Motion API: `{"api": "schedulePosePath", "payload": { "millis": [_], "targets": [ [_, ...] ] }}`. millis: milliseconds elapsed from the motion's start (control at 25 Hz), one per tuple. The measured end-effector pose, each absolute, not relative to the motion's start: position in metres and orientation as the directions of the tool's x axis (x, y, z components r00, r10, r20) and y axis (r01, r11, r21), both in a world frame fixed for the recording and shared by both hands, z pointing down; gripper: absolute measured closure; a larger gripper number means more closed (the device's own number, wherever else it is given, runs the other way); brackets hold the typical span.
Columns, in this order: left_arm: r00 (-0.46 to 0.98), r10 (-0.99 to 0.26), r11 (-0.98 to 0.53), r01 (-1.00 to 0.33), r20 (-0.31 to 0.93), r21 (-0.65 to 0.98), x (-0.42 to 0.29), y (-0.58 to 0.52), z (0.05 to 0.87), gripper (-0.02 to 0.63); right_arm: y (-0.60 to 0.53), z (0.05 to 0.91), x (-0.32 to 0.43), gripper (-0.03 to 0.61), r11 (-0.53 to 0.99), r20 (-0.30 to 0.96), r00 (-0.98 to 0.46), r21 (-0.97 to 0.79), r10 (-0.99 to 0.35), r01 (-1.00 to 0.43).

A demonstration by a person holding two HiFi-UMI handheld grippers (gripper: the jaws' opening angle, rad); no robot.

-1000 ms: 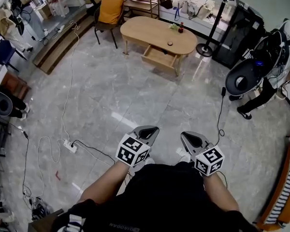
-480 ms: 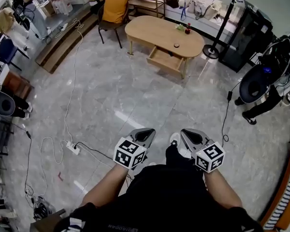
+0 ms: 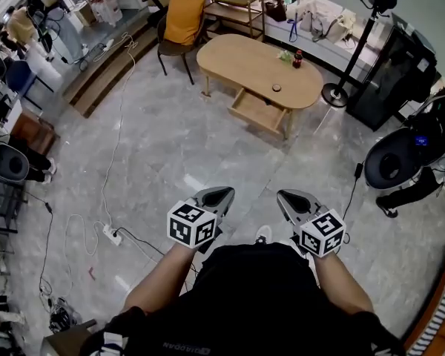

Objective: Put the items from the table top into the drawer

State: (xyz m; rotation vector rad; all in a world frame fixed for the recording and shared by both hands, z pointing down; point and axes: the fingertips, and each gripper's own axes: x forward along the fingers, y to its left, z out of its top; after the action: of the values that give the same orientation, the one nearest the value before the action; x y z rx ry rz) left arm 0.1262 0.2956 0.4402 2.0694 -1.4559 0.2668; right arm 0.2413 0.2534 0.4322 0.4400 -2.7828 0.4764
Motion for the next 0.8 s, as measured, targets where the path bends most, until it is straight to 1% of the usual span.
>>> {"api": "schedulePosePath", "payload": {
  "millis": [200, 400, 520, 800],
  "targets": [
    [0.371, -0.783, -0.233, -0.919, 0.5, 0.317, 0.141, 0.23, 0.441, 0.609, 0.191, 0.439, 0.254, 0.574, 0.891, 0.332, -0.909, -0.286, -0.253, -0.352],
    [0.393, -0.745, -0.274, -0.917, 0.539, 0.29, 0.149, 0.201, 0.451, 0.609, 0.161, 0.456, 0.254, 0.574, 0.874, 0.352, -0.904, -0.326, -0.242, -0.361],
    [0.379, -0.731, -0.256, -0.923, 0.568, 0.288, 0.134, 0.184, 0.465, 0.609, 0.141, 0.466, 0.246, 0.574, 0.865, 0.359, -0.901, -0.338, -0.245, -0.37],
    [0.402, -0.729, -0.267, -0.912, 0.553, 0.311, 0.09, 0.119, 0.481, 0.609, 0.086, 0.478, 0.205, 0.574, 0.869, 0.381, -0.887, -0.307, -0.26, -0.387]
  ]
}}
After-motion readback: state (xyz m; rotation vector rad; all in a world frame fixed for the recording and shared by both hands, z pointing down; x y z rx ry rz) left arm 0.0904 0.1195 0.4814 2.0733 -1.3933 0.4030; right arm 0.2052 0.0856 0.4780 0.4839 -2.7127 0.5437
